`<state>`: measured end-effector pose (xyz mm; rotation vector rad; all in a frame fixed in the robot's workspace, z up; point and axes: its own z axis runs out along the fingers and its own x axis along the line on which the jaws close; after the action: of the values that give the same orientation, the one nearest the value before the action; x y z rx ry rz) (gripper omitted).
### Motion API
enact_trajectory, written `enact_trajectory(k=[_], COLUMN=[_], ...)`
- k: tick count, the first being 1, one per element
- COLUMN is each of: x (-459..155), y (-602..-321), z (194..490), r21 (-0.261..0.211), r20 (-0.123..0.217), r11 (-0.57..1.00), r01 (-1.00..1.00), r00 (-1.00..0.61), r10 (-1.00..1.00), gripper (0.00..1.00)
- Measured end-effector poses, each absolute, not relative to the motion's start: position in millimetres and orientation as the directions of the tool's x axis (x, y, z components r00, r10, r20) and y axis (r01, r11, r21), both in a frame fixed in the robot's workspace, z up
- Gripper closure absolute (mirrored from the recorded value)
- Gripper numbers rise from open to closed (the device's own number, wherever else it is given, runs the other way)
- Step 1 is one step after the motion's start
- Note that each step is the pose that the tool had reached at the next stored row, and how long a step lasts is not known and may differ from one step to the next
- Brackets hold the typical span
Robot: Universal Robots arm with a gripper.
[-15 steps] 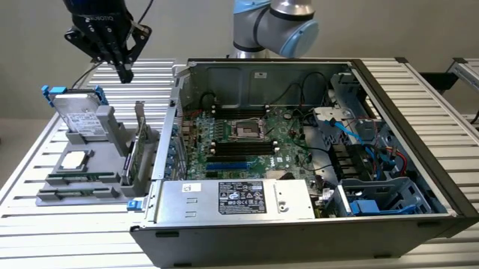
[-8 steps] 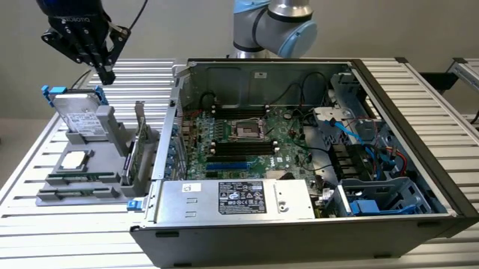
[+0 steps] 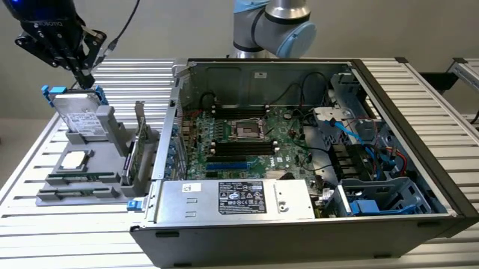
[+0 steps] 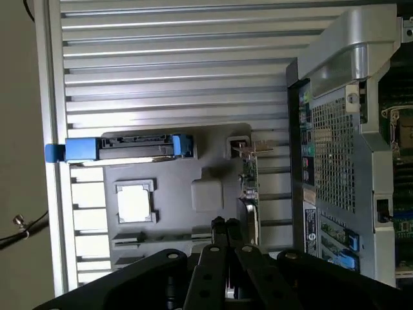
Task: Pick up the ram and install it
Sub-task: 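Reach for the ram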
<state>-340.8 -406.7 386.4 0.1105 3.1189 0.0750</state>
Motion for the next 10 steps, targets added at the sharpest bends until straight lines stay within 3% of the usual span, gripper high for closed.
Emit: enact_trajectory(k=[10], x=[-367.4], y=[-420.1], z=[370.3], r21=[0.047], r20=[0.0], r11=[0.996], r01=[0.071], r00=[-0.997], r10=[0.071], gripper=[0.9])
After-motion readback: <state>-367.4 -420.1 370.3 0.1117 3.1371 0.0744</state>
